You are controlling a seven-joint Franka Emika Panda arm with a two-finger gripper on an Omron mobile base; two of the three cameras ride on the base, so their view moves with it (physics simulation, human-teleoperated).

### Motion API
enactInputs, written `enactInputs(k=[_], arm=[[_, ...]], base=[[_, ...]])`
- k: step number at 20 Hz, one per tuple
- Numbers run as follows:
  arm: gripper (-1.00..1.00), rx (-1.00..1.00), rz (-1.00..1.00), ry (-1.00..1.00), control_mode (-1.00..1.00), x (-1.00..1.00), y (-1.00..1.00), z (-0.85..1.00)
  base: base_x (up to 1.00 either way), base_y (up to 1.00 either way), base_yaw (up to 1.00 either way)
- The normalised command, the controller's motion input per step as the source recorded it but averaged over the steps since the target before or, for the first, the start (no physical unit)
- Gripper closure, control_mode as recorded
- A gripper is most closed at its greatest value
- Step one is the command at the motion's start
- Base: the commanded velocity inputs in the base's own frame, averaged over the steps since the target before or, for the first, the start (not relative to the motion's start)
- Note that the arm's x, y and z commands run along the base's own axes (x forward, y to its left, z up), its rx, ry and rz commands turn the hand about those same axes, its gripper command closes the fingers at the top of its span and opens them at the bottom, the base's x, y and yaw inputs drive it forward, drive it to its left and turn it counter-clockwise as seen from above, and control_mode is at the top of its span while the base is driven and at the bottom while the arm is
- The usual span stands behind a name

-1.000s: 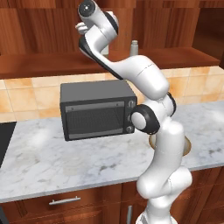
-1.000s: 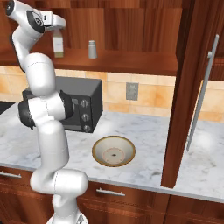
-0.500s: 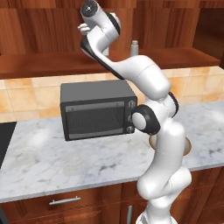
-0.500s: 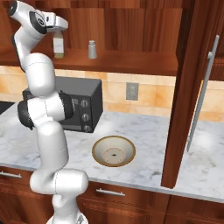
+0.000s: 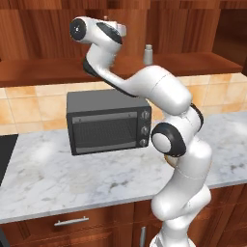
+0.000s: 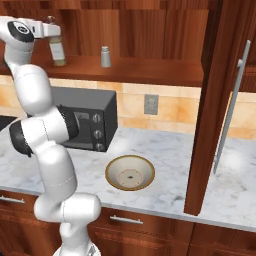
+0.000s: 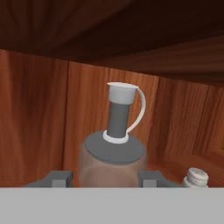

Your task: Retrieve the bottle and the shaker from the cabinet and place them next to the mixing bowl on the counter. Then add garlic from the fridge to the mixing bowl.

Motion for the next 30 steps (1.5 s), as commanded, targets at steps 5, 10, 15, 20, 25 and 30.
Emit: enactInputs(k=[5,10,15,20,25,30], arm=[[1.00,0.00,-0.35,-0.13,-1.00,-0.96,0.14,0.16],[1.00,0.00,-0.40,0.00,-1.00,-1.00,-0.10,0.51],[1.00,-0.02,-0.37,-0.08,-1.00,-1.00,-0.12,-0.04],[1.00,-0.01,-0.23,-0.36,-1.00,-1.00,-0.36,-0.74],[1.00,0.01,-0.13,-0.41,-1.00,-1.00,-0.67,-0.80],[1.00,0.11,-0.05,-0.32,-1.00,-1.00,-0.92,-0.78]], base=[[0.00,0.00,0.00],[0.00,0.00,0.00],[0.00,0.00,0.00],[0.00,0.00,0.00],[0.00,0.00,0.00],[0.00,0.00,0.00]])
